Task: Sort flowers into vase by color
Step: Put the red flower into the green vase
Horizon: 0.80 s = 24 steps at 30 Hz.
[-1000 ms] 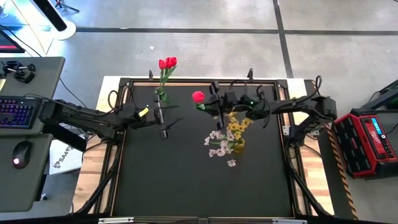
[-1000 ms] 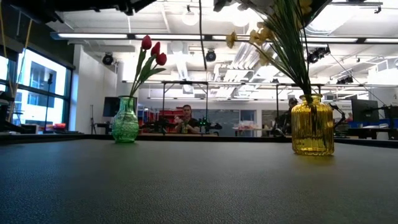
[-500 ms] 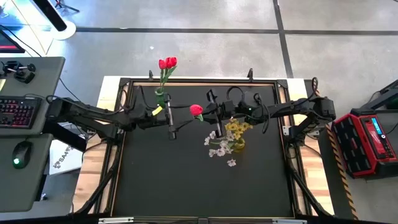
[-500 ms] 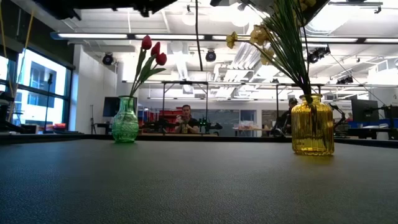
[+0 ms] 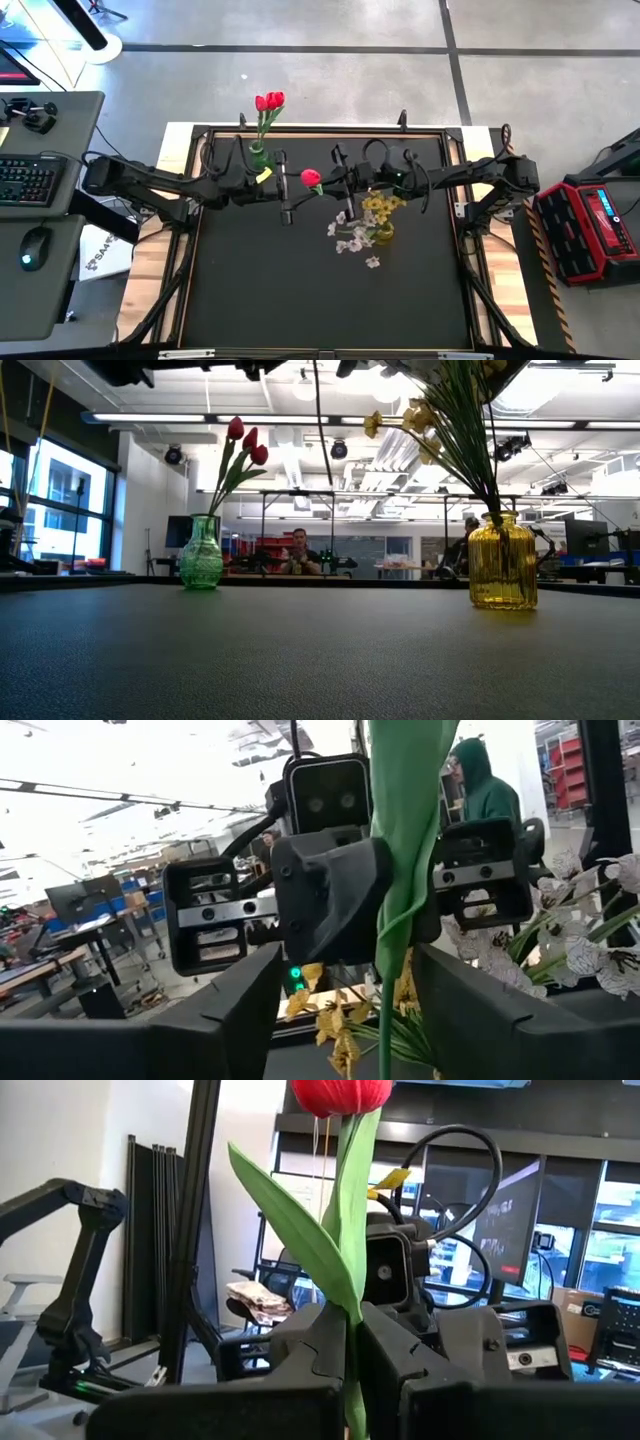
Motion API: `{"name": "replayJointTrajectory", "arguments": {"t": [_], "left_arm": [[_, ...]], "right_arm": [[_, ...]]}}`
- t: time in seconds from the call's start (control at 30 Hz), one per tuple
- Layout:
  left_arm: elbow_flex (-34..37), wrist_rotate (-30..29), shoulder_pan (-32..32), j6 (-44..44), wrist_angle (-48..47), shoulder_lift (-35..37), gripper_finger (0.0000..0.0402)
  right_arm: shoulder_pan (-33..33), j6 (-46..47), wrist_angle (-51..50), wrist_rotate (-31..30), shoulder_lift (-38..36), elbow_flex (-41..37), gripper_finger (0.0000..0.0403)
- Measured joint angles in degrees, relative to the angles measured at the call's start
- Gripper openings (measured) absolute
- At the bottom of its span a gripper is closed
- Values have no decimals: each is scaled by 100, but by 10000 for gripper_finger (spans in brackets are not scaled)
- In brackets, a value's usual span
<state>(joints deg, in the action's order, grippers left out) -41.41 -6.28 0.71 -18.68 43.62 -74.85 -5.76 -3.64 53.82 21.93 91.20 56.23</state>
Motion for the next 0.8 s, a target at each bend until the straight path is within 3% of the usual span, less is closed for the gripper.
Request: {"name": "replayJointTrajectory", "arguments": {"t": [0.57,0.67,0.8], "left_arm": [[9,125,49,17,-59,24,61],[11,-181,239,22,-156,27,26],[11,-1272,656,-264,-398,24,6]], "right_arm": [[20,-177,-398,-475,-17,0,0],[31,-138,-486,-428,-20,0,0],[26,13,-716,-444,-17,-2,0]]}}
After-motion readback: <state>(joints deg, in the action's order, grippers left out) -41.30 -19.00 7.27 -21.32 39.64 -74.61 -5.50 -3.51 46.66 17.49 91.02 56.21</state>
